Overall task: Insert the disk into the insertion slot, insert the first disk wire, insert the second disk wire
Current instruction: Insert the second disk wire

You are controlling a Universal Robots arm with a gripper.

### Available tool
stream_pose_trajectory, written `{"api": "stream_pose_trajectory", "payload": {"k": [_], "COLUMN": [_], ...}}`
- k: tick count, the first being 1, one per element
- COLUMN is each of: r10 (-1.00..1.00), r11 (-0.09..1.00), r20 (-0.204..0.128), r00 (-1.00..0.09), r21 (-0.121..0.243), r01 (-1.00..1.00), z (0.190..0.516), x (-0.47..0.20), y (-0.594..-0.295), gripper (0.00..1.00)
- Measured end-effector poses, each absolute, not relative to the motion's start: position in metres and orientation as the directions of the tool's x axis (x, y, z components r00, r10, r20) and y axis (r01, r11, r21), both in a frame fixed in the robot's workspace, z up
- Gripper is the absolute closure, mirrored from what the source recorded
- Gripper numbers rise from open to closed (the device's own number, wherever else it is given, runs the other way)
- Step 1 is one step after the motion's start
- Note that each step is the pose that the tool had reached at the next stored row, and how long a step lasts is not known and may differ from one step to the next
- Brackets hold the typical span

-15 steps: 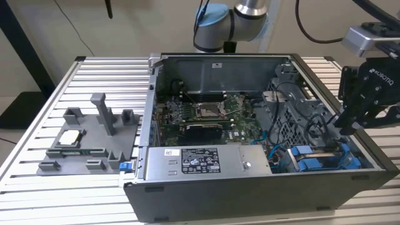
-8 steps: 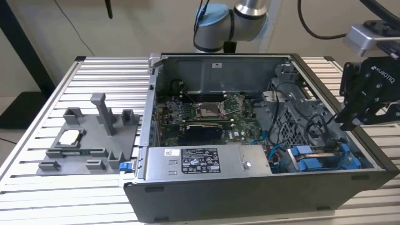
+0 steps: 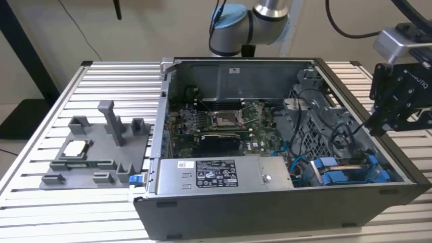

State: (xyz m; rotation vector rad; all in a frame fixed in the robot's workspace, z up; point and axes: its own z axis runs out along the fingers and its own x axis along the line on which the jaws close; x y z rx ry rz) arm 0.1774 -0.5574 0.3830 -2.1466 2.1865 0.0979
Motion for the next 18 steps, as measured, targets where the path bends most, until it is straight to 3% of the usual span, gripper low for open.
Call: {"api": "stream_pose_trajectory", "payload": {"k": [3,18], "r10": [-0.993,-0.992], "r11": [0.019,0.019], "r20": [-0.114,-0.124], "r00": [-0.018,-0.017], "r21": [-0.01,-0.02], "r01": [-1.0,-1.0], "z": [0.383,0.3785], "x": [0.1811,0.1869], "y": [-0.5574,-0.5579], "gripper": [0.74,0.74]}}
